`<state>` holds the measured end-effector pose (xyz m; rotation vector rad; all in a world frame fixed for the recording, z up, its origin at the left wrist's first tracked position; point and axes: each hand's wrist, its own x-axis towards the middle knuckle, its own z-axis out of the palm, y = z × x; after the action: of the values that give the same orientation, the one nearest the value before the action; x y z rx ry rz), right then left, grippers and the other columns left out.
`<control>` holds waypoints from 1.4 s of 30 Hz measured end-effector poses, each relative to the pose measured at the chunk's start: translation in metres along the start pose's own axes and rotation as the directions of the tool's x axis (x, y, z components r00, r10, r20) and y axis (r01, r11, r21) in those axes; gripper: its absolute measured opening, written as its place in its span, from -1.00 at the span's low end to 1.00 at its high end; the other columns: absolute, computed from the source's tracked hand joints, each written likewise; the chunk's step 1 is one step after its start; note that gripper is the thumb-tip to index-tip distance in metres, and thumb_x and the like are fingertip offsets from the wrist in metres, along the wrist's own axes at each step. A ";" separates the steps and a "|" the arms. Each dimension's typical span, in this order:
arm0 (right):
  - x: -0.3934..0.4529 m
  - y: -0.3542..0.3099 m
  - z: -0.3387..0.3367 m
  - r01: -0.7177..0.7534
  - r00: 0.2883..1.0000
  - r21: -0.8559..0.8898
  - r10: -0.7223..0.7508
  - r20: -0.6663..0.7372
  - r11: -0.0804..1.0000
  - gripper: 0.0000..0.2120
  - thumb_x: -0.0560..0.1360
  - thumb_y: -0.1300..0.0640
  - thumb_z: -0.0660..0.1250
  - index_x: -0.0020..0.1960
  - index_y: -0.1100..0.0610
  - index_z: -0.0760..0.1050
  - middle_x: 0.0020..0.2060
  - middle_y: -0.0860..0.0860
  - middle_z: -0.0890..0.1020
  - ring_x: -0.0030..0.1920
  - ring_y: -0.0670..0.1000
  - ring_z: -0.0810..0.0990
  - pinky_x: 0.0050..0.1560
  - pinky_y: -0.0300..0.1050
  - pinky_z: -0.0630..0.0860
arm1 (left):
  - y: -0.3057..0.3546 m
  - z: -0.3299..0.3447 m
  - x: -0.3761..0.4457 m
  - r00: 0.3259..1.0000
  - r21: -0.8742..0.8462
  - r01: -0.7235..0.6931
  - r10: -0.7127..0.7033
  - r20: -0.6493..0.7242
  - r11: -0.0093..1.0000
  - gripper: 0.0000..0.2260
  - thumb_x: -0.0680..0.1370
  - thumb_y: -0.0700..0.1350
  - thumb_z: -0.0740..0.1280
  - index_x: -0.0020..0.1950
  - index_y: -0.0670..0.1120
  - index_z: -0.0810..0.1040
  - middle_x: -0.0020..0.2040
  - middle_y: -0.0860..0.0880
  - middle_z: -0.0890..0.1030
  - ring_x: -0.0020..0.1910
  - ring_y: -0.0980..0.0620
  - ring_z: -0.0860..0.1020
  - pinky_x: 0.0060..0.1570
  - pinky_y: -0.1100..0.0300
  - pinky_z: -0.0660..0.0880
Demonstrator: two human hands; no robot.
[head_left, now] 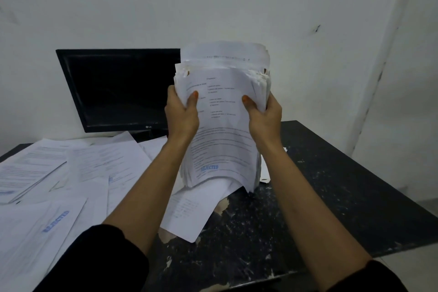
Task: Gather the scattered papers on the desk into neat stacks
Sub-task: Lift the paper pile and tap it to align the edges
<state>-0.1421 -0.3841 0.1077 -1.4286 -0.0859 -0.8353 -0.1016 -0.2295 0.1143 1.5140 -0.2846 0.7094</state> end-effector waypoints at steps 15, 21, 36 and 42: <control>-0.008 0.015 -0.024 -0.142 0.984 0.012 0.139 0.111 0.990 -0.78 0.49 0.12 0.44 0.10 0.03 0.49 -0.09 -0.10 0.62 -0.09 -0.10 0.62 -0.15 -0.25 0.60 | 0.010 -0.006 -0.001 0.970 0.400 -0.210 0.240 -0.027 0.892 -0.13 0.41 0.24 0.45 0.54 -0.12 0.13 0.46 -0.09 0.31 0.42 -0.06 0.32 0.40 -0.12 0.29; -0.009 0.013 -0.024 -0.083 0.989 -0.029 0.086 0.117 0.996 -0.76 0.49 0.08 0.43 0.12 0.01 0.47 -0.11 -0.14 0.60 -0.12 -0.15 0.60 -0.30 -0.41 0.53 | 0.079 0.044 0.016 0.718 0.536 -0.678 0.608 0.339 0.503 -0.16 0.49 0.40 0.13 0.57 -0.14 0.13 0.59 -0.10 0.10 0.58 -0.12 0.01 0.47 -0.21 -0.04; -0.006 0.011 -0.030 -0.041 0.989 0.029 0.036 0.146 0.999 -0.61 0.41 0.20 0.51 0.20 0.09 0.51 -0.01 -0.04 0.66 -0.06 -0.10 0.65 -0.10 -0.20 0.62 | 0.094 0.052 0.036 0.668 0.486 -0.722 0.313 0.676 0.492 -0.62 0.64 0.10 0.07 0.34 -0.03 0.45 0.29 0.01 0.53 0.26 -0.03 0.47 0.31 -0.06 0.14; -0.005 0.009 -0.028 -0.042 0.989 0.017 0.039 0.141 0.999 -0.60 0.41 0.16 0.51 0.18 -0.01 0.46 -0.03 -0.14 0.61 -0.06 -0.14 0.62 -0.19 -0.33 0.58 | 0.094 0.055 0.042 0.621 0.364 -0.740 0.367 0.692 0.566 -0.86 0.62 -0.04 0.25 0.11 -0.05 0.52 0.02 0.07 0.61 0.05 0.02 0.56 0.29 0.04 0.24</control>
<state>-0.1523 -0.4074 0.0921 -1.4648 -0.1713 -0.6984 -0.1100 -0.2809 0.2191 2.3151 -1.1514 0.9327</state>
